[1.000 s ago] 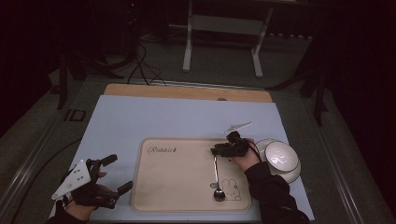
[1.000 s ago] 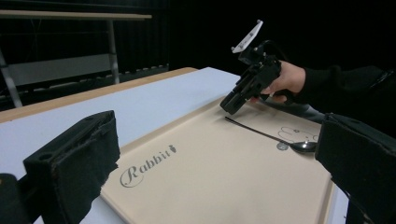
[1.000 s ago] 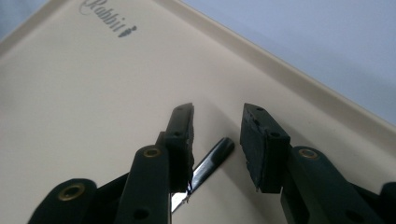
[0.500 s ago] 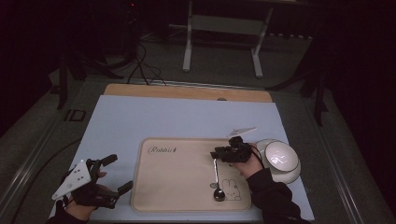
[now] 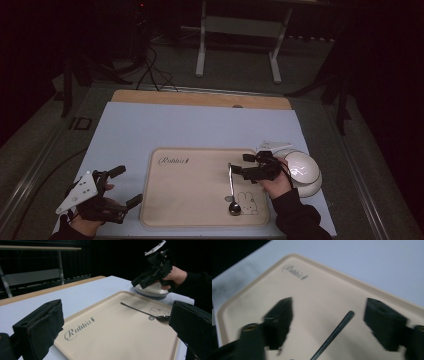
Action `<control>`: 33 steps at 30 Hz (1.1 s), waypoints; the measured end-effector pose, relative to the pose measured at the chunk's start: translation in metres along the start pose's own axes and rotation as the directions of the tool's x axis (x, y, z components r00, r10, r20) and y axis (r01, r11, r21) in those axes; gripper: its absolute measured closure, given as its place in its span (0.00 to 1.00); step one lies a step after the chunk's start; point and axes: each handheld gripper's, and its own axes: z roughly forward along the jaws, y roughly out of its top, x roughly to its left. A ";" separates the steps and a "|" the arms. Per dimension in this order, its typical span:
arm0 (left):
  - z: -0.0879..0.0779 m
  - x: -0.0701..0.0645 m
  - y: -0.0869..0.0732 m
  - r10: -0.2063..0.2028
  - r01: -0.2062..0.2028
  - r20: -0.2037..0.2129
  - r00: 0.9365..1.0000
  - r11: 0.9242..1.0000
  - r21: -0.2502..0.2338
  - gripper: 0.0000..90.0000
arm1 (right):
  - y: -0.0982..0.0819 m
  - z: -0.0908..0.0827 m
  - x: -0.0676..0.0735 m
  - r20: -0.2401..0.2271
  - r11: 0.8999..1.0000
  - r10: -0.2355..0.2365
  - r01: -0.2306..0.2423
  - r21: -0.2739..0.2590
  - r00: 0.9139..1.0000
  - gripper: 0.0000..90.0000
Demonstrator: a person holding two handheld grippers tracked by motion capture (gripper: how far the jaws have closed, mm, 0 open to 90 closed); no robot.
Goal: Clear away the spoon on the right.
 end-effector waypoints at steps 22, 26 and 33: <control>0.000 0.000 0.000 0.003 -0.003 0.002 1.000 1.000 0.002 0.00 | -0.041 -0.057 0.028 0.106 0.988 -0.008 0.025 -0.154 0.994 0.20; 0.000 -0.001 0.000 0.003 -0.003 0.004 1.000 1.000 0.003 0.00 | -0.052 -0.062 0.028 0.124 0.986 -0.006 0.026 -0.165 0.992 0.20; 0.000 -0.001 0.000 0.005 -0.005 0.008 1.000 1.000 0.003 0.00 | -0.066 -0.066 0.025 0.154 0.986 -0.004 0.030 -0.166 0.988 0.20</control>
